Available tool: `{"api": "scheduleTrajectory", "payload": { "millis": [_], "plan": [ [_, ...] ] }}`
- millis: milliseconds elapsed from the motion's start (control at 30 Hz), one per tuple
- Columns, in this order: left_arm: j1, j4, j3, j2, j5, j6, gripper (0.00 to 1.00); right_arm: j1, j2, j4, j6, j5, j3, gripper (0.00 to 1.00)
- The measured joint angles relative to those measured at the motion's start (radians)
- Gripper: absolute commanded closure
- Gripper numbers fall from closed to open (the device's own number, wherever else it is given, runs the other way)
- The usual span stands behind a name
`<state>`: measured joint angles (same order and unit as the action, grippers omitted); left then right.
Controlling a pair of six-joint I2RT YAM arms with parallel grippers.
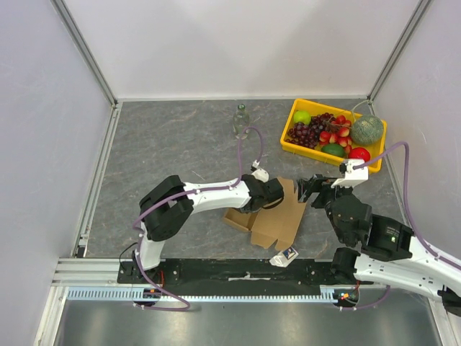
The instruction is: Fold the paper box
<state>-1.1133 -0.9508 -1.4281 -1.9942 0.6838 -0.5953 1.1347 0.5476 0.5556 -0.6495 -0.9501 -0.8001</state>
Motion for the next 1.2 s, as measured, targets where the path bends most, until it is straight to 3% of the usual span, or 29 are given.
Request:
{"api": "scheduleTrajectory", "payload": {
  "millis": [300,600,700,800,900,1100,1200],
  "plan": [
    [0.06,0.163,0.136,0.07,-0.093,0.039,0.88,0.0,0.054,-0.066,0.11,0.118,-0.007,0.14],
    [0.117,0.313,0.259,0.144,-0.196,0.06,0.87,0.0,0.143,-0.134,0.277,0.411,-0.023,0.16],
    [0.137,0.365,0.304,0.183,-0.235,0.061,0.87,0.0,0.166,-0.139,0.319,0.506,-0.022,0.25],
    [0.151,0.404,0.337,0.207,-0.267,0.062,0.86,0.0,0.155,-0.17,0.364,0.593,0.01,0.43],
    [0.165,0.445,0.371,0.235,-0.296,0.062,0.84,0.0,0.141,-0.201,0.393,0.654,0.055,0.51],
    [0.183,0.517,0.423,0.274,-0.358,0.062,0.8,0.0,0.228,-0.238,0.435,0.745,0.068,0.41],
    [0.191,0.541,0.435,0.284,-0.384,0.063,0.79,0.0,0.313,-0.257,0.461,0.792,0.068,0.42]
  ]
}}
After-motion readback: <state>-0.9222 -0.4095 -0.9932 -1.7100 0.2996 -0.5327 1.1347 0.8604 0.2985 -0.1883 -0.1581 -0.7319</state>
